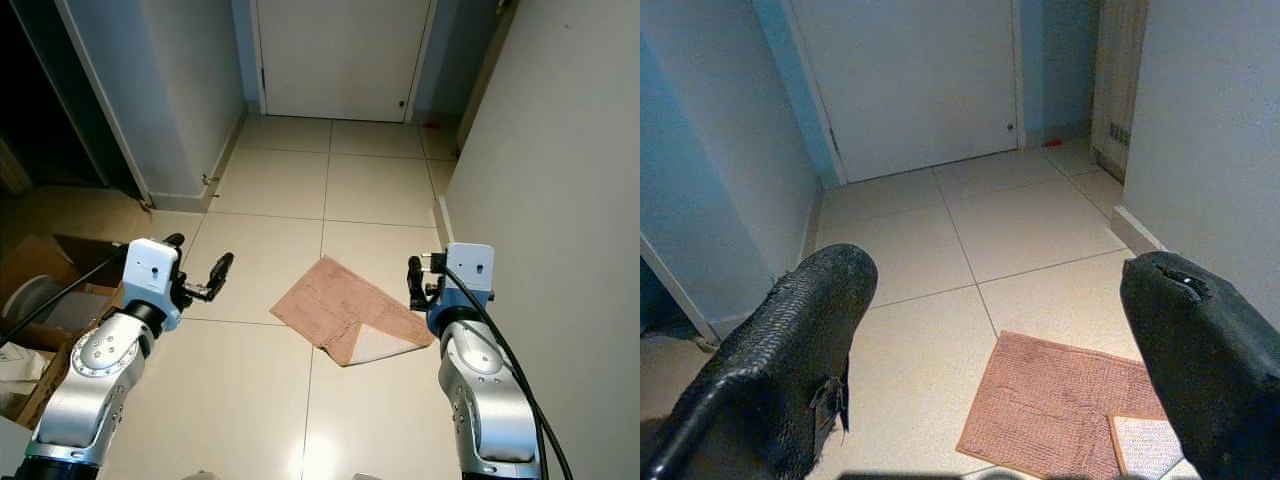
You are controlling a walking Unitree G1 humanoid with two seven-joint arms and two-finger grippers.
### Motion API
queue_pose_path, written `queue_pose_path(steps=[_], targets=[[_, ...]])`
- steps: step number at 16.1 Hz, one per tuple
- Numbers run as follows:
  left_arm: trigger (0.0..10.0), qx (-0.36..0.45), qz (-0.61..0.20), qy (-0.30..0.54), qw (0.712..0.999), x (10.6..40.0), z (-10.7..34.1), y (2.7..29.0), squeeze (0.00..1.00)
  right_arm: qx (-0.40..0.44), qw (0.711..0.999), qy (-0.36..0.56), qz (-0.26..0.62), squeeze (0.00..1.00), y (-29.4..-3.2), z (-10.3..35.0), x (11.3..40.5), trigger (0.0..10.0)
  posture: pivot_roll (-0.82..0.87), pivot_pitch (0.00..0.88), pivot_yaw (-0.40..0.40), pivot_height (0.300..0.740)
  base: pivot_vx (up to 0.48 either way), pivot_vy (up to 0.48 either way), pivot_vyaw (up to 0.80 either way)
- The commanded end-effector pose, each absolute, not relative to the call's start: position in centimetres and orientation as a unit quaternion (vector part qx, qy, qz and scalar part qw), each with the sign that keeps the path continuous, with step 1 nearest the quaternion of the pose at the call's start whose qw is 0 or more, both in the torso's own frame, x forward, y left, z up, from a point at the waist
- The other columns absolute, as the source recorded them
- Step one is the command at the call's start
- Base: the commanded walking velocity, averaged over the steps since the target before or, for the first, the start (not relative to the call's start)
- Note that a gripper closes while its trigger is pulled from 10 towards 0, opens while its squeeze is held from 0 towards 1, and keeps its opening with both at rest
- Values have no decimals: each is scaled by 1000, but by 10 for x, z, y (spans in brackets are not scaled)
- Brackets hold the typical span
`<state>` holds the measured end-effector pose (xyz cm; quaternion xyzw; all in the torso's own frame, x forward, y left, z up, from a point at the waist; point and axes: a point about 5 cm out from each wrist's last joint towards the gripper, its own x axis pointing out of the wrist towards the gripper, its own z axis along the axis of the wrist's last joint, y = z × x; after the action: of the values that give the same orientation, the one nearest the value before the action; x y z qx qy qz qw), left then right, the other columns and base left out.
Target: Hang keys on a hook
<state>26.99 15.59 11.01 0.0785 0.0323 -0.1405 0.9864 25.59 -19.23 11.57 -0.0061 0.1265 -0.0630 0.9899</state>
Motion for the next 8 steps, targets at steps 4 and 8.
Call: queue_pose_path(steps=[4, 8], targets=[[10000, 79, -44, 76, 993, 291, 144, 185, 0, 14, 991, 109, -79, 0, -181, 121, 252, 10000, -130, 0, 116, 740, 0, 0, 0], [10000, 83, -38, 79, 993, 292, 142, 185, 0, 10, 990, 113, -81, 0, -181, 120, 254, 10000, -127, 0, 110, 740, 0, 0, 0]])
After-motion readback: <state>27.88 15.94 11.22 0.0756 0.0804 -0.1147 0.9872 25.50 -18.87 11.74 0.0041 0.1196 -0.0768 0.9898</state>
